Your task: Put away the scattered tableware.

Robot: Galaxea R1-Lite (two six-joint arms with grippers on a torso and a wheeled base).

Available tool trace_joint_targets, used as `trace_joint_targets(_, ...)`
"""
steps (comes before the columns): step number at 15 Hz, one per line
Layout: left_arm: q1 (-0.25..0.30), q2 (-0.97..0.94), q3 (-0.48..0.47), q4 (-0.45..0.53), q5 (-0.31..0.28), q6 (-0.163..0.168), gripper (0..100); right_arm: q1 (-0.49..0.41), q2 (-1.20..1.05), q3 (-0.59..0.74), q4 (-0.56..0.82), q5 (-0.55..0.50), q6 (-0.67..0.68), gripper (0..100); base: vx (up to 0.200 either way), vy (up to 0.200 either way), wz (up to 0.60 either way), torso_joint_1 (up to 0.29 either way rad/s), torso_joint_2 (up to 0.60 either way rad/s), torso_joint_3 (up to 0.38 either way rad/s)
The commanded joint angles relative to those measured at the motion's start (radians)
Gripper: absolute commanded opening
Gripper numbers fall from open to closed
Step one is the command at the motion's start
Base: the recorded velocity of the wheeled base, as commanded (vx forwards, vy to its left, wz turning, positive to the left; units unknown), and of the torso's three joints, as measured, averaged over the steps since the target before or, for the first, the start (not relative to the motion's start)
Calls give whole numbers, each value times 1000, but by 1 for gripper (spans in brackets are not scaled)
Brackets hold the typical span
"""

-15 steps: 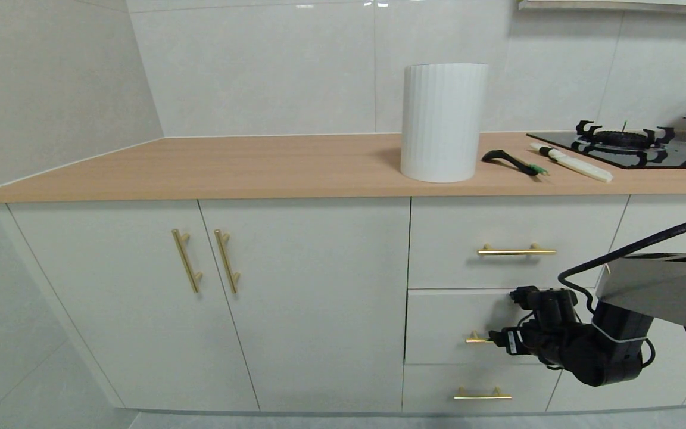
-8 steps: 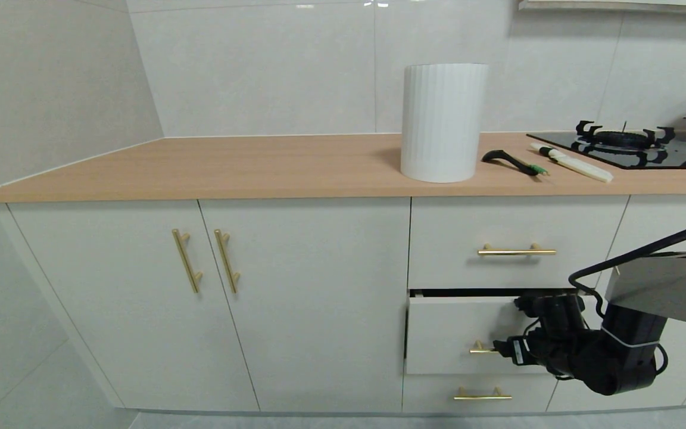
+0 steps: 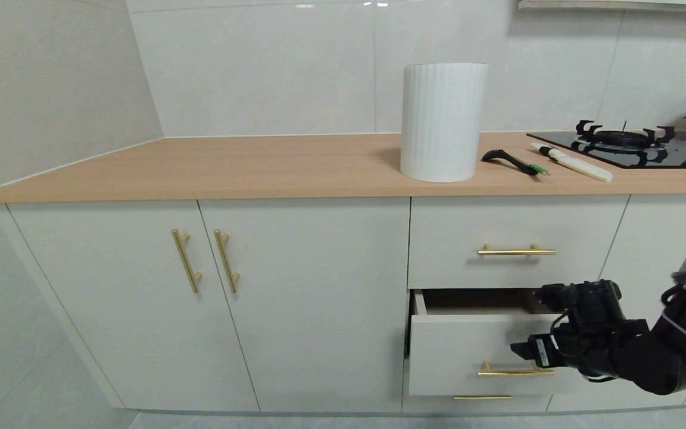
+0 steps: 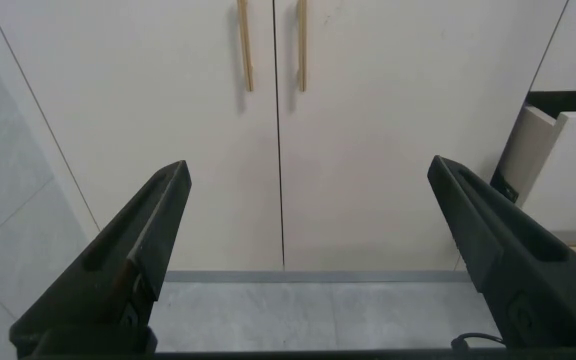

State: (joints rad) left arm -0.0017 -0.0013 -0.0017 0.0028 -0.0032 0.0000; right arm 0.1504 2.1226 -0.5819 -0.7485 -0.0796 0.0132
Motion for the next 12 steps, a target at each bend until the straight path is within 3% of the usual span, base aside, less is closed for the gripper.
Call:
trace_joint_targets(1,0,1,0,0,0,0,100,18,-211,-33,89,3,4,100,0,0,0,0,0,0)
trace_joint_targets(4,0,1,0,0,0,0,100,46,-242,-87,109,-3,28,100,0,0,0,0,0,0)
trace_joint_targets(7,0,1,0,0,0,0,100,61,-135,-131,87,-19,65,100,0,0,0,0,0,0)
trace_joint_targets(12,0,1,0,0,0,0,100,60,40,-138,-69,-48,64,100,0,0,0,0,0,0)
